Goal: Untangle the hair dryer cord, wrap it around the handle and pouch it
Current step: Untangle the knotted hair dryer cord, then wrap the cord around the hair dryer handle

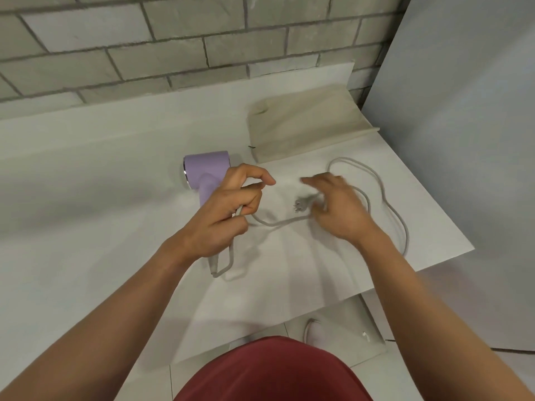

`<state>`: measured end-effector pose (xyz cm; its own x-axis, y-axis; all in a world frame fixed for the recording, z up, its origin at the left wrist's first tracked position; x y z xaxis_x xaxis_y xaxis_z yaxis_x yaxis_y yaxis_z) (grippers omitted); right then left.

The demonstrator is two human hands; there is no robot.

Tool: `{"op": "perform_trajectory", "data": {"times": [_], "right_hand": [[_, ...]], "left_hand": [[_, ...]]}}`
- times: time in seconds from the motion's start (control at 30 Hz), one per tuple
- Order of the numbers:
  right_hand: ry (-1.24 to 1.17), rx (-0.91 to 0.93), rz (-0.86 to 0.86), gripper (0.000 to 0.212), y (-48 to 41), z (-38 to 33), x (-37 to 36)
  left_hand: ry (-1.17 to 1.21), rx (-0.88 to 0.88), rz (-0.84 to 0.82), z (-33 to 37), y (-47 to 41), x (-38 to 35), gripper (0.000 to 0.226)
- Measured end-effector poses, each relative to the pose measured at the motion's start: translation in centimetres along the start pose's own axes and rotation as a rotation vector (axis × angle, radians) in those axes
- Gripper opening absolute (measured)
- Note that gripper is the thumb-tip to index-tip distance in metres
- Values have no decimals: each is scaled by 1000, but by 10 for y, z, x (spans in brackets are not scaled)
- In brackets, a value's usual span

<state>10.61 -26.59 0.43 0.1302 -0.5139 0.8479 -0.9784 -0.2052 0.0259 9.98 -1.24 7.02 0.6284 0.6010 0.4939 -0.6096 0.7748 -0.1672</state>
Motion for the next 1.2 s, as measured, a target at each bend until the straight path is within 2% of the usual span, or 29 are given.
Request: {"op": "perform_trajectory", "data": {"times": [0.07, 0.13, 0.2, 0.23, 0.27, 0.33, 0.4, 0.47, 0.5, 0.53, 0.6, 0.7, 0.73, 0.8, 0.83, 0.93, 1.03, 1.2], "right_hand": [[-212, 132, -171, 68, 0, -35, -12], [-419, 141, -316, 66, -2, -58, -23], [-545, 132, -363, 41, -4, -68, -30], [-575, 136, -344, 27, -5, -69, -31], [-583, 136, -307, 22, -4, -69, -30], [-658, 139, -274, 24, -1, -67, -26], [-775, 152, -395, 38, 3, -67, -24], [-699, 158, -545, 59, 5, -73, -27], [-630, 158, -579, 59, 4, -77, -30], [-568, 164, -567, 50, 3, -79, -33], [-596, 181, -411, 29, 1, -85, -32], [-808, 201, -116, 24, 6, -85, -24], [-832, 223, -53, 22, 9, -83, -21], [-833, 259, 10, 20, 14, -80, -15], [-826, 273, 28, 20, 18, -78, -10], [-816, 312, 21, 19, 32, -69, 4], [-752, 256, -20, 24, 44, -57, 12], [-351, 135, -125, 20, 59, -34, 23]], "left_hand": [[2, -39, -32, 1, 1, -1, 33], [-15, -71, -62, 2, 3, -1, 24], [-42, -63, -74, 3, 8, -1, 15], [-58, -54, -72, 2, 11, -1, 18], [-79, -45, -70, 0, 15, -1, 27], [-105, -17, -51, -6, 23, -2, 49], [-105, -10, -9, -13, 29, -3, 57], [-122, -33, 38, -16, 30, -2, 59], [-154, -50, 73, -17, 29, -1, 61], [-195, -75, 109, -17, 28, -1, 63], [-234, -117, 137, -18, 30, -1, 67], [-70, -34, 104, -21, 43, -9, 68], [39, 37, 98, -24, 51, -13, 62], [206, 160, 12, -31, 64, -24, 34], [222, 208, -72, -34, 69, -30, 22], [228, 270, -289, -38, 80, -46, 33], [262, 287, -417, -39, 82, -53, 34], [65, 382, -562, -41, 72, -61, 29]]}}
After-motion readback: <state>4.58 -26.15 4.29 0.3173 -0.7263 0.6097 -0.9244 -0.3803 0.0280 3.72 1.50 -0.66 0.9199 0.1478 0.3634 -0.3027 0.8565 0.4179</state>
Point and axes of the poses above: each hand's wrist, its own y-axis away from the middle knuckle, its own x-axis out of the back of the hand, z = x × y, the point moved 2 cm from there along -y, towards the middle knuckle, and after that the axes turned 11 degrees about -z, right-handed, at the moved point
